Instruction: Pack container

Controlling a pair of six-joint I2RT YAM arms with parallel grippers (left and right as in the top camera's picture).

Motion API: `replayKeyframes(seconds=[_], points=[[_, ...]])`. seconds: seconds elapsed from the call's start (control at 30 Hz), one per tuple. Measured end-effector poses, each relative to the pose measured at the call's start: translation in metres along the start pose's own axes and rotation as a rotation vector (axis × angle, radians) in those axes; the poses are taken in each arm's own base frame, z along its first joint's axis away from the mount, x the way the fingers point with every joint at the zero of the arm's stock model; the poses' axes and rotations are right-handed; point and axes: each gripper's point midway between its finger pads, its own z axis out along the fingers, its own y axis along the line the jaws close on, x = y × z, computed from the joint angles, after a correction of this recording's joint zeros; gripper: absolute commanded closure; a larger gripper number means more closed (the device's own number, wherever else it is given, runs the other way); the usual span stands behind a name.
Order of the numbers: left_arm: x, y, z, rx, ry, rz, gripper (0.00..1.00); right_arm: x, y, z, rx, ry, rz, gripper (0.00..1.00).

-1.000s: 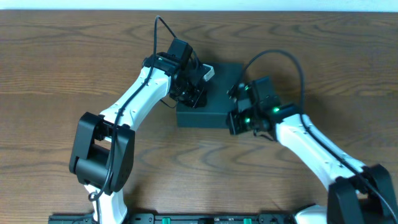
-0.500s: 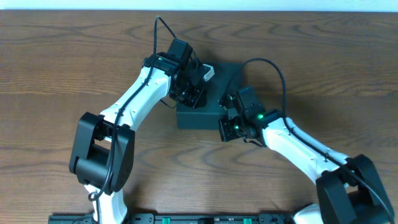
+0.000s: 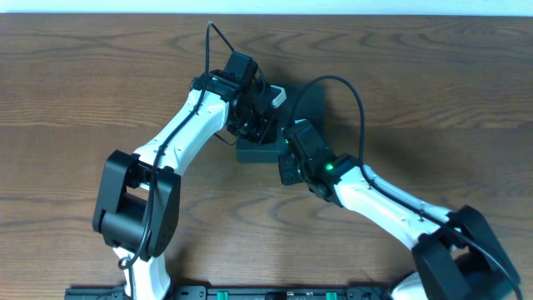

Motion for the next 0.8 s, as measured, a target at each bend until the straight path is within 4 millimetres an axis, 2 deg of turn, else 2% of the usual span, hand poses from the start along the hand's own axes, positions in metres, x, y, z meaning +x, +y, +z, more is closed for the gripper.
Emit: replayKeyframes(seconds=[0.2, 0.37, 0.47, 0.53, 0.6, 0.7, 0.8], points=[[0.000, 0.000, 0.000, 0.001, 0.000, -0.018, 0.94, 0.010, 0.000, 0.017, 0.006, 0.021, 0.040, 0.98], [0.002, -0.001, 0.000, 0.002, 0.010, -0.035, 0.94, 0.015, -0.003, 0.017, 0.017, 0.041, 0.053, 0.98], [0.004, -0.001, 0.000, 0.004, 0.016, -0.042, 0.94, 0.024, -0.007, 0.009, 0.028, 0.082, 0.053, 0.98], [0.006, -0.001, 0.000, 0.007, 0.022, -0.047, 0.94, 0.022, -0.004, -0.006, 0.008, 0.076, 0.041, 0.98], [0.007, -0.001, -0.001, 0.010, 0.026, -0.053, 0.94, 0.008, 0.004, -0.032, -0.032, 0.016, 0.017, 0.98], [0.008, 0.000, -0.004, 0.010, 0.024, -0.061, 0.94, -0.027, 0.017, -0.093, -0.113, -0.173, -0.024, 0.98], [0.006, 0.001, -0.016, -0.004, -0.002, -0.062, 0.94, -0.052, 0.018, -0.147, -0.152, -0.341, -0.050, 0.98]])
